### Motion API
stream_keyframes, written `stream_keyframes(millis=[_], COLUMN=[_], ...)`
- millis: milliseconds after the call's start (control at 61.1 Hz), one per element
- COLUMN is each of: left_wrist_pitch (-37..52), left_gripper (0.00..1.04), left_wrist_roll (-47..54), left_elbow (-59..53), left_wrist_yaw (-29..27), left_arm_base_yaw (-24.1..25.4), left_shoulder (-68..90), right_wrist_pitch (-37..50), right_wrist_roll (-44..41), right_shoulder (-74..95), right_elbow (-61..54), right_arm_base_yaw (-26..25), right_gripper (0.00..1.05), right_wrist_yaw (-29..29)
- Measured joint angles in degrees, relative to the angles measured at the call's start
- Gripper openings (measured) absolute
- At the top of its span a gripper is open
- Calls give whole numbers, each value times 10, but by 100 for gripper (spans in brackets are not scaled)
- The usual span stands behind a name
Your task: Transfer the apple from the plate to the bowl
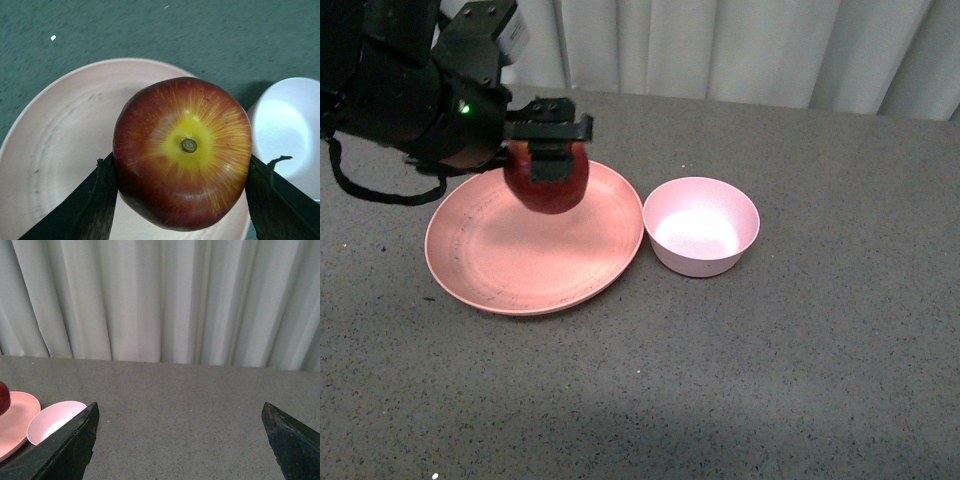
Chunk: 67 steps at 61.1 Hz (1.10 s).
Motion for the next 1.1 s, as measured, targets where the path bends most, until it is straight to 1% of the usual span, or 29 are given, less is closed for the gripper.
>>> stream_keyframes(millis=[245,474,785,1096], left_wrist_pitch=[-3,-11,-19,-27], left_gripper=[64,64,64,64], left_wrist_roll=[-10,-14,-4,9], left_elbow=[53,92,120,142], left_wrist_yaw=[-5,-13,-19,-39], left_arm_base_yaw=[-71,-118,-148,-151], left_shoulder=[9,56,99,143], right_wrist_pitch=[0,0,0,0], right_wrist_roll=[0,0,0,0], right_shoulder=[0,0,0,0], right_elbow=[0,0,0,0], right_arm_base_yaw=[0,0,0,0], right_gripper=[95,95,95,95], right_wrist_yaw=[0,0,0,0])
